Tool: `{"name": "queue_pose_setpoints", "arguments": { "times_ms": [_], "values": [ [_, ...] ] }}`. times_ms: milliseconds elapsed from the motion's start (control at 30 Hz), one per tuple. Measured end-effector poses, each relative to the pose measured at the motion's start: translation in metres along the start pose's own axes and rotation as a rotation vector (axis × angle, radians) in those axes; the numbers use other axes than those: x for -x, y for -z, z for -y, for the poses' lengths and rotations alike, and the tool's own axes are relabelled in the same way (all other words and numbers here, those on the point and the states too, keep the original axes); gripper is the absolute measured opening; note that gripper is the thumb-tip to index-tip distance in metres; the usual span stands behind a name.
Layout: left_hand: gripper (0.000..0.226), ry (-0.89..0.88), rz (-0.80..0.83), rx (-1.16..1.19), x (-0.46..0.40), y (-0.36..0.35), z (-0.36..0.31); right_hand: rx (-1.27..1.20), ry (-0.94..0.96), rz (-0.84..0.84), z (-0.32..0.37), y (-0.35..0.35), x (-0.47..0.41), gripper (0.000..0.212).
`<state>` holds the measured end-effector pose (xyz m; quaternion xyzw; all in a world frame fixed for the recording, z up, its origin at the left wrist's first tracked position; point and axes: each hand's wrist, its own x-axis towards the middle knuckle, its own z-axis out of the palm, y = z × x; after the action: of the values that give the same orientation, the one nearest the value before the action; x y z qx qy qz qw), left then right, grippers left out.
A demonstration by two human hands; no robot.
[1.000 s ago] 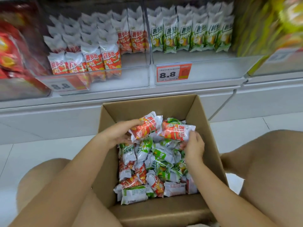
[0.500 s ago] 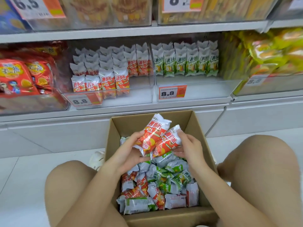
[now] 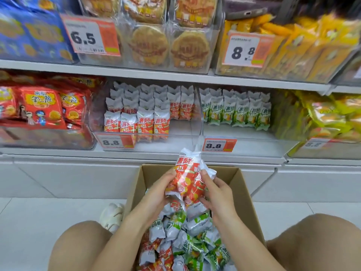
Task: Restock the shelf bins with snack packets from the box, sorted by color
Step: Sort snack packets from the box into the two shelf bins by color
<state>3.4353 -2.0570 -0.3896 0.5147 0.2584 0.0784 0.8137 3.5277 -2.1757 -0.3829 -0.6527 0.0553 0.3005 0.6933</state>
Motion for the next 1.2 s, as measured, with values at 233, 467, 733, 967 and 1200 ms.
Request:
{"name": "queue_pose_setpoints", "arguments": {
  "times_ms": [233, 467, 733, 967, 1200],
  "values": [
    [0.038, -0.142, -0.059, 0.056, -0.025, 0.003, -0.052, 0.164, 0.159, 0.092, 0.064, -0.053, -0.018, 0.032],
    [0.035, -0.276, -0.097, -0.056, -0.05, 0.01, -0.087, 0.259, 0.186, 0.401, 0.101, -0.081, -0.021, 0.057],
    [0.037, -0.368, 0.018, -0.353, -0.075, 0.006, -0.107, 0.154, 0.321, 0.417, 0.114, -0.092, -0.068, 0.075],
    [0.064, -0.261, -0.09, -0.499, -0.083, 0.025, -0.126, 0.218, 0.359, 0.309, 0.125, -0.119, -0.114, 0.081],
    [0.064, -0.312, -0.227, -0.599, -0.079, 0.046, -0.125, 0.413, 0.225, 0.24, 0.103, -0.137, -0.154, 0.083]
  ]
}}
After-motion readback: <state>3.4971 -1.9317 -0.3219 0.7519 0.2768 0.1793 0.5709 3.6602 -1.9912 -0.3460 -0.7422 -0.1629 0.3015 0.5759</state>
